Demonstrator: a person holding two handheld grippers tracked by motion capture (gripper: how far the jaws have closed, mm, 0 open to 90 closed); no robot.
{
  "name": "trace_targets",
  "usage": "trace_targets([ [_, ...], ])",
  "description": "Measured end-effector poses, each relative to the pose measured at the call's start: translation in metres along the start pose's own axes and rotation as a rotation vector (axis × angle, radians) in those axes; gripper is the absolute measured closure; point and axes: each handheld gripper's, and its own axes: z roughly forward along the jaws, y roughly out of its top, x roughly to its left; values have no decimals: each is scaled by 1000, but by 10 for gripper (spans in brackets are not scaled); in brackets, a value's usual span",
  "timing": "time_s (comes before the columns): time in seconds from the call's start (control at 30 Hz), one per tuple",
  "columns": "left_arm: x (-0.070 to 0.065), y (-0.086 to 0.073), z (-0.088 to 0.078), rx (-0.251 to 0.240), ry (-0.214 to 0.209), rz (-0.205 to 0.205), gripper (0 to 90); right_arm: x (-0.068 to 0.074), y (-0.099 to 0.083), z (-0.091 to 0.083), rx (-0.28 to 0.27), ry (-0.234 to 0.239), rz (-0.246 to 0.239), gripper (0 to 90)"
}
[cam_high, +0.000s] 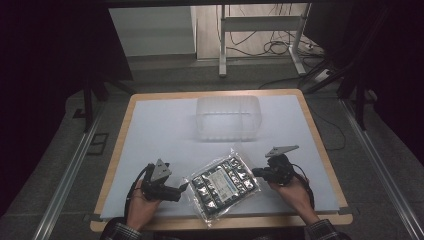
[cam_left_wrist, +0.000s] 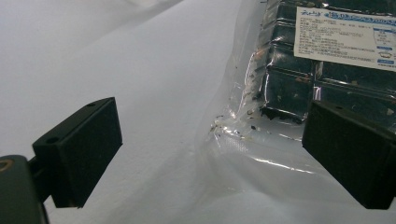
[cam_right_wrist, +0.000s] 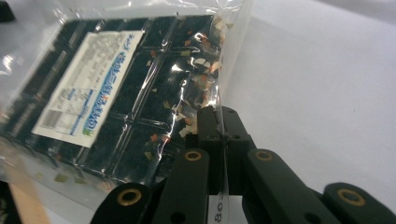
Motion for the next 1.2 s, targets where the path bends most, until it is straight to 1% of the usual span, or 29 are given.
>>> trace_targets([
  [0.03,0,0,0,0,0,0,44,0,0,0,0,0,0,887],
  [0.1,0,0,0,-5,1,2,44,0,3,-6,-20,26,12,887],
  [0.13,-1,0,-1,-7,1,3,44,0,3,-6,-20,26,12,887],
  [0.2,-1,1,-1,-10,-1,7,44,0,6,-12,-42,50,25,887],
  [0.3,-2,1,-1,-11,-1,12,43,1,9,-17,-54,59,28,887],
  [0.5,-3,1,-1,-13,-2,17,42,7,19,-29,-79,75,-3,887],
  [0.57,-3,1,-1,-13,-1,15,42,7,20,-30,-81,78,-2,887],
  [0.67,-3,1,-2,-18,-2,12,42,7,25,-37,-97,97,4,888],
  [0.7,-3,1,-2,-18,-2,12,42,7,25,-37,-97,97,4,888],
  [0.73,-2,1,-2,-18,-2,12,41,8,28,-41,-104,110,6,888],
  [0.8,-2,1,-2,-17,-4,11,39,8,29,-43,-109,115,6,888],
  [0.87,-2,1,-2,-23,-6,7,39,11,36,-52,-122,127,-3,888],
  [0.9,-2,1,-2,-27,-8,3,39,11,38,-53,-124,127,-7,889],
  [1.0,-2,1,-2,-26,-8,9,38,13,44,-60,-137,135,-16,889],
  [1.2,-2,1,-2,-30,-8,7,37,17,53,-68,-138,140,-34,889],
])
